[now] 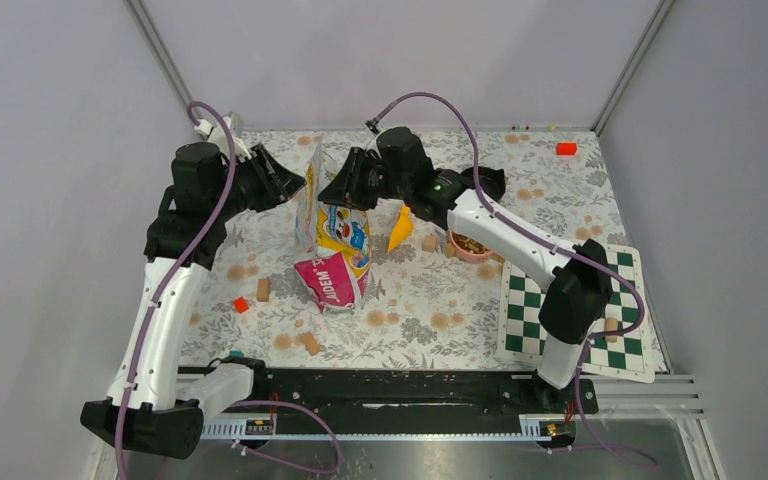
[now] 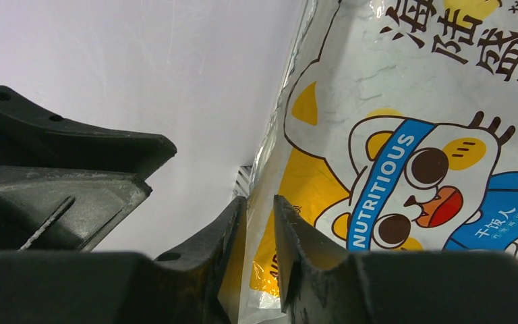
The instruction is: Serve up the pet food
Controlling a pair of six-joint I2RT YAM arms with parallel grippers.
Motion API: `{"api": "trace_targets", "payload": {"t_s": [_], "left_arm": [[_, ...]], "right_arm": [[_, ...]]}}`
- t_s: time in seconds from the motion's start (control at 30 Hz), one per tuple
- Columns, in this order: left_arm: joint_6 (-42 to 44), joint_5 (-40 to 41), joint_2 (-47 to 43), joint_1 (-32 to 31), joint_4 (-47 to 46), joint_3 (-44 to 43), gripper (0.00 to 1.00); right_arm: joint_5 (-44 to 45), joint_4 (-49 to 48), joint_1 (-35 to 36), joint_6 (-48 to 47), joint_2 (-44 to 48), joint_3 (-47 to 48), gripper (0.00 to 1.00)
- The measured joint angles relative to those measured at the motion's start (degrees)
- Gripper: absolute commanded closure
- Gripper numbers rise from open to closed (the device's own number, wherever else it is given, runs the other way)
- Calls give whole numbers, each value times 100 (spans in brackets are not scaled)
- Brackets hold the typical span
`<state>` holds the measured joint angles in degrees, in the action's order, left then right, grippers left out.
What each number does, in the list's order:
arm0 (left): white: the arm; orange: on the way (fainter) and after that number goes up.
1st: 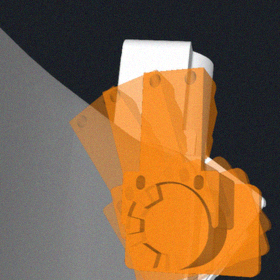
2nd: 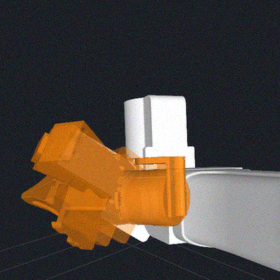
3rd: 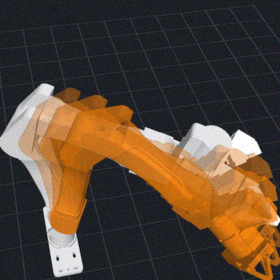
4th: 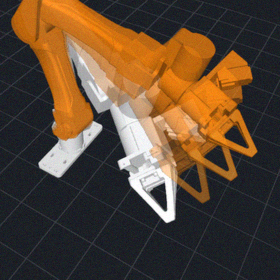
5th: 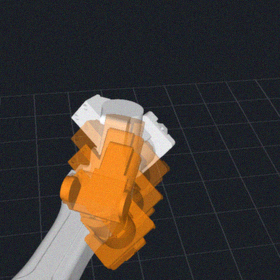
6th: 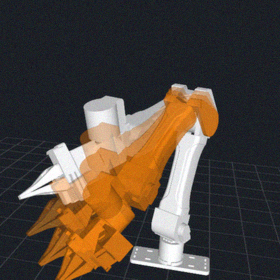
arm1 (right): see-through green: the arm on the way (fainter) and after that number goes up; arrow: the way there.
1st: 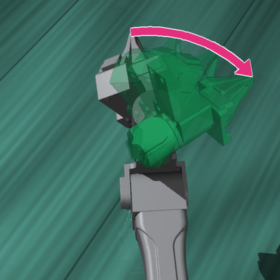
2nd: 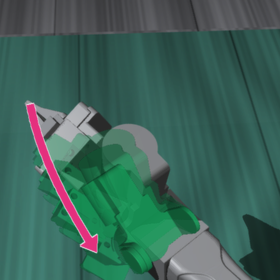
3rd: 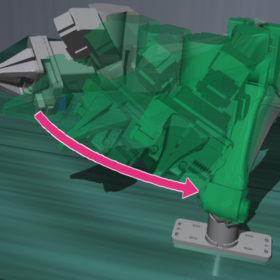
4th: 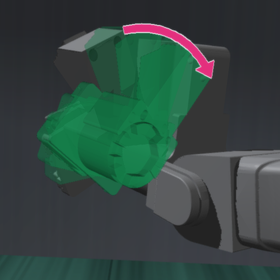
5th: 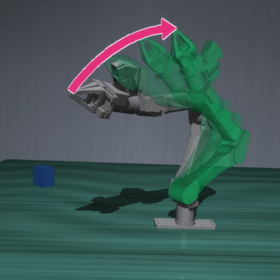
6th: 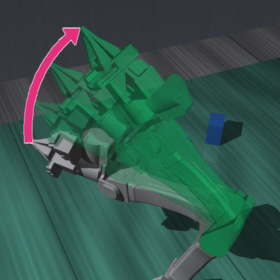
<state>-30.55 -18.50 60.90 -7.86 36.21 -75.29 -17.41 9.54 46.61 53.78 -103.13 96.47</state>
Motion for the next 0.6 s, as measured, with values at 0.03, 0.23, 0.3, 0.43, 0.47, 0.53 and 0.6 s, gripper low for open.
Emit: {"api": "trace_targets", "payload": {"t_s": [0.03,0.23,0.3,0.43,0.47,0.53,0.6], "left_arm": [[0,-11,0,0,0,0,62],[-2,-74,2,0,0,46,62],[0,-92,24,0,0,46,63],[2,-107,61,0,-2,46,63],[4,-109,72,0,-2,46,63],[9,-107,87,2,7,46,63],[26,-107,109,2,7,46,63]], "right_arm": [[20,-4,0,0,-7,2,70],[44,-4,0,-2,-140,107,81],[70,0,2,-2,-168,107,85],[127,4,2,0,-249,107,83],[140,7,0,-2,-269,107,76],[151,26,2,4,-297,107,63],[173,57,0,-9,-306,107,54]]}}
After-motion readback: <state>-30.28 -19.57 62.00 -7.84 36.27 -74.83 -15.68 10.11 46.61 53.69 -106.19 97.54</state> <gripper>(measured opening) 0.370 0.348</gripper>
